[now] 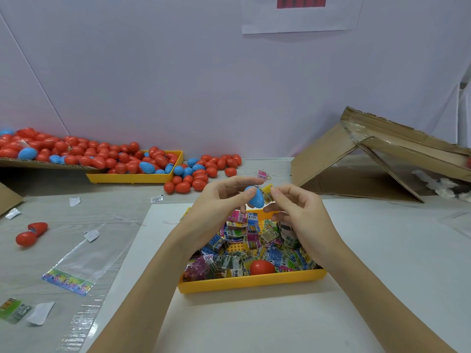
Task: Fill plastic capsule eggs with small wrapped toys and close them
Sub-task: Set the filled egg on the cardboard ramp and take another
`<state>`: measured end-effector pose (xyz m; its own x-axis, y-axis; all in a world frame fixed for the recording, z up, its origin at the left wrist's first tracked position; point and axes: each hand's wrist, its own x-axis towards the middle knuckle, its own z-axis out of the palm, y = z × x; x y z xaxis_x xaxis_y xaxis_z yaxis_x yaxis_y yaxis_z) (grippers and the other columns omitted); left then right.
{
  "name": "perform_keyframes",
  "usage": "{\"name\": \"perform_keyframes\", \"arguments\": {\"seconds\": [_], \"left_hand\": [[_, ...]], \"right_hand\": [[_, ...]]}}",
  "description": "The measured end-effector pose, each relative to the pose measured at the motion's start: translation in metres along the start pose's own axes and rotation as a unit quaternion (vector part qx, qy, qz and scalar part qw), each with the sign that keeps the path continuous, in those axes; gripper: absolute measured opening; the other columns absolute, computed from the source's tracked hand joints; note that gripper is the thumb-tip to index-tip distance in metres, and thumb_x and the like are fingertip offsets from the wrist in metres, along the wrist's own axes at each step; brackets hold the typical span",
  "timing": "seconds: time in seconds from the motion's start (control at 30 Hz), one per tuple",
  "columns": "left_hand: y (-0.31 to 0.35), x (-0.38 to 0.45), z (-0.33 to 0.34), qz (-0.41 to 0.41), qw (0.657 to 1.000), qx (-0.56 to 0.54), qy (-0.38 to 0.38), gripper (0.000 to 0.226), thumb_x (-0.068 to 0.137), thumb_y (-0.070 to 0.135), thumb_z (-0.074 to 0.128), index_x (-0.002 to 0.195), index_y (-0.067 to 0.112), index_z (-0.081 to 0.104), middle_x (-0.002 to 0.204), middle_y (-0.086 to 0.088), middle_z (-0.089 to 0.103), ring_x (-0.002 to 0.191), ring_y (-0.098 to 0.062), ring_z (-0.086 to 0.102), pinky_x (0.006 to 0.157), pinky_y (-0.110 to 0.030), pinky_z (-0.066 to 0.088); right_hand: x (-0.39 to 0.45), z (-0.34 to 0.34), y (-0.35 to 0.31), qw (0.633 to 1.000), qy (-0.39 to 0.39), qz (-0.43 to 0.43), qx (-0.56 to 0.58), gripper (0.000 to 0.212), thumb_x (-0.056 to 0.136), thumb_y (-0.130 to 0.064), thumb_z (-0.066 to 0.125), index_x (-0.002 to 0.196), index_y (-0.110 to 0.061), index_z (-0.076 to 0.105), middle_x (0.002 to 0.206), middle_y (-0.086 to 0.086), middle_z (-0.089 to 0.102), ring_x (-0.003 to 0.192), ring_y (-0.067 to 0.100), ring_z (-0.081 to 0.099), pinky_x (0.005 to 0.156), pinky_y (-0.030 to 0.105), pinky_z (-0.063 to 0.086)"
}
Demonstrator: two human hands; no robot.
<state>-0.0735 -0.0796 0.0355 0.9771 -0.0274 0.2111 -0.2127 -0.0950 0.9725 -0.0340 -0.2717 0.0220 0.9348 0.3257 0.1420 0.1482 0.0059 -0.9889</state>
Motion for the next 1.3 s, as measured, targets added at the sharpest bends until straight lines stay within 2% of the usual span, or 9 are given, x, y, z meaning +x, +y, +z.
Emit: {"name": "perform_keyframes", "arguments": {"seconds": [0.1,0.2,0.27,0.37,0.53,0.63,0.83,1.03,1.3], "left_hand": [[0.001,0.000,-0.001,-0.007,1.000,-0.024,-0.011,0.023,0.100,0.027,0.066,0.121,0.028,0.076,0.113,0.001,0.075,0.077,-0.010,0.060,0.078,-0.027,0.052],[0.002,-0.001,0.000,-0.017,0.999,-0.038,-0.010,0.026,0.096,0.032,0.070,0.121,0.029,0.076,0.116,-0.003,0.075,0.087,-0.017,0.063,0.081,-0.028,0.052],[0.002,0.000,0.000,-0.021,0.999,-0.050,-0.007,0.028,0.093,0.033,0.073,0.121,0.030,0.076,0.119,-0.008,0.074,0.099,-0.026,0.063,0.087,-0.031,0.052],[0.001,0.001,0.000,-0.022,0.998,-0.064,0.002,0.027,0.093,0.031,0.074,0.119,0.028,0.077,0.120,-0.014,0.073,0.101,-0.030,0.060,0.089,-0.032,0.054],[0.000,0.002,0.000,-0.023,0.997,-0.056,0.042,0.028,0.089,0.033,0.072,0.115,0.027,0.079,0.117,-0.003,0.075,0.101,-0.035,0.066,0.083,-0.027,0.057],[0.001,0.002,0.001,-0.016,0.997,-0.058,0.048,0.030,0.087,0.031,0.073,0.116,0.024,0.079,0.115,-0.002,0.076,0.102,-0.025,0.070,0.085,-0.028,0.058],[0.000,0.002,0.004,-0.005,0.997,-0.061,0.055,0.035,0.083,0.037,0.076,0.116,0.026,0.079,0.115,0.000,0.077,0.108,-0.023,0.072,0.094,-0.035,0.058],[-0.004,0.005,0.005,0.003,0.996,-0.048,0.076,0.029,0.083,0.041,0.077,0.110,0.030,0.079,0.112,0.002,0.076,0.099,-0.022,0.073,0.093,-0.037,0.059],[-0.006,0.005,0.015,0.034,0.992,-0.058,0.103,0.024,0.080,0.043,0.079,0.103,0.033,0.079,0.108,0.006,0.077,0.096,-0.009,0.073,0.084,-0.025,0.059]], "right_hand": [[0.002,-0.001,0.000,0.996,-0.024,0.044,0.079,0.040,0.086,-0.047,0.068,0.110,-0.015,0.074,0.100,0.009,0.078,0.091,0.024,0.073,0.089,0.047,0.050],[0.001,-0.001,-0.003,0.993,-0.039,0.037,0.109,0.037,0.086,-0.044,0.070,0.108,-0.014,0.076,0.104,0.008,0.078,0.094,0.022,0.074,0.086,0.038,0.056],[0.000,0.001,-0.003,0.997,-0.030,0.015,0.069,0.032,0.086,-0.045,0.070,0.103,-0.020,0.077,0.099,0.005,0.078,0.093,0.020,0.075,0.085,0.038,0.059],[-0.001,0.002,-0.002,0.999,-0.015,-0.032,0.018,0.026,0.088,-0.042,0.071,0.099,-0.020,0.077,0.090,-0.001,0.076,0.087,0.014,0.075,0.074,0.023,0.060],[-0.004,0.004,-0.004,1.000,0.012,-0.028,0.006,0.020,0.094,-0.038,0.068,0.101,-0.022,0.078,0.085,-0.003,0.077,0.075,0.008,0.072,0.058,0.015,0.052],[-0.004,0.003,-0.003,0.999,0.037,-0.025,-0.004,0.018,0.095,-0.036,0.069,0.105,-0.025,0.079,0.087,-0.004,0.079,0.079,0.010,0.075,0.063,0.025,0.058],[-0.006,0.004,-0.005,0.997,0.039,0.000,0.074,0.018,0.092,-0.023,0.075,0.107,-0.014,0.079,0.091,0.002,0.081,0.086,0.012,0.078,0.055,0.010,0.051],[-0.004,0.007,-0.003,0.989,0.013,0.031,0.142,0.026,0.091,-0.019,0.072,0.113,-0.005,0.076,0.107,0.012,0.079,0.099,0.024,0.077,0.086,0.034,0.063],[-0.003,0.007,0.000,0.965,0.004,0.066,0.254,0.032,0.082,-0.018,0.077,0.109,-0.001,0.078,0.110,0.018,0.078,0.102,0.029,0.077,0.078,0.026,0.062]]}}
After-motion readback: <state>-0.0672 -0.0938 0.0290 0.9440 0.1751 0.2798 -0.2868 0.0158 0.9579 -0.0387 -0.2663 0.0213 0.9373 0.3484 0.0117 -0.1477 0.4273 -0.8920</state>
